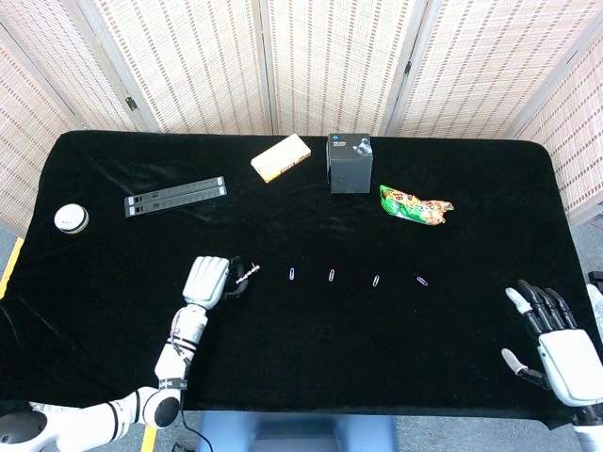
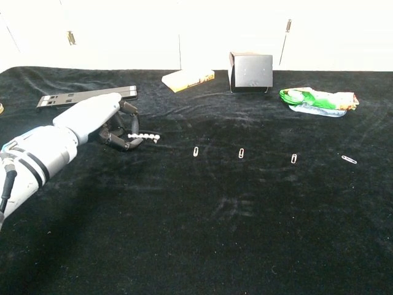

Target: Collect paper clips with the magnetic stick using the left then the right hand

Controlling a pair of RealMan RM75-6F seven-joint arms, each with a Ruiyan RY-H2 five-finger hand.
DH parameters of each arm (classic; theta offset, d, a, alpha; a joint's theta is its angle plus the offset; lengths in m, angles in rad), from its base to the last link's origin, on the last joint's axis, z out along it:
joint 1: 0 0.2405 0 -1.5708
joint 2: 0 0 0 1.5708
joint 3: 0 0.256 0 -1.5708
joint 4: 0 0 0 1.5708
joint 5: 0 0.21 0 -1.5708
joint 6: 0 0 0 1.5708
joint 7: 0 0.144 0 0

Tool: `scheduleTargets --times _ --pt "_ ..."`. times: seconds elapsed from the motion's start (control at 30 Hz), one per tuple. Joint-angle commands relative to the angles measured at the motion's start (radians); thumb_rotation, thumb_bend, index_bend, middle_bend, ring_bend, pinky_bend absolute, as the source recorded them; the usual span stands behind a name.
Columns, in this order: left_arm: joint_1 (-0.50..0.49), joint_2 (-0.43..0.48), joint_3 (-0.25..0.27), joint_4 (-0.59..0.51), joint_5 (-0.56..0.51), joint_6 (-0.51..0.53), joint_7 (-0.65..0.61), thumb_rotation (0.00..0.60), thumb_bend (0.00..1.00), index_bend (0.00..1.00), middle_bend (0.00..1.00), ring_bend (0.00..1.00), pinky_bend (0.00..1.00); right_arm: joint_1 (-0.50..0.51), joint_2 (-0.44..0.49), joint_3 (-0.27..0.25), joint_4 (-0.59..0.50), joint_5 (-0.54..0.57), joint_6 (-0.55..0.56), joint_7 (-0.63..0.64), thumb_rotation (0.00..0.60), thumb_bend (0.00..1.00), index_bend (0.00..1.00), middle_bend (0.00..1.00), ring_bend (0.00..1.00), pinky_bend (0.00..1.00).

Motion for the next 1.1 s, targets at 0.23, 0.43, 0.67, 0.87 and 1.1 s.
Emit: scheduleTargets --times 0.23,0.43,0.67,0.87,1.1 --pt "-0.024 -0.039 0.01 -0.003 0.024 -0.009 0.017 0.6 0.47 0.84 1.0 1.0 1.0 -0.035 0.009 -0.002 0.019 -0.011 0.066 0.047 0.6 0.29 0.0 0.0 0.0 0.0" --pt "-0.057 -0.067 -0.014 0.027 0.027 -0.02 0.028 0.6 0.47 0.84 1.0 1.0 1.0 -0.05 0.011 -0.008 0.034 -0.008 0.077 0.066 0.6 0.29 0.0 0.0 0.0 0.0" --pt "-0.085 -0.082 -0.032 0.046 0.024 -0.044 0.012 0.6 0.47 0.84 1.0 1.0 1.0 -0.07 0.009 -0.005 0.045 0.01 0.094 0.076 0.6 0.29 0.0 0.0 0.0 0.0" --pt "-0.108 -0.103 -0.032 0.076 0.027 -0.071 -0.008 0.6 0.47 0.84 1.0 1.0 1.0 -0.084 0.005 -0.001 0.052 0.026 0.102 0.079 0.6 0.29 0.0 0.0 0.0 0.0" --pt "-0.146 -0.127 -0.049 0.109 0.036 -0.091 -0.021 0.6 0.47 0.84 1.0 1.0 1.0 -0.095 0.003 0.002 0.059 0.041 0.103 0.086 0.6 0.29 0.0 0.0 0.0 0.0"
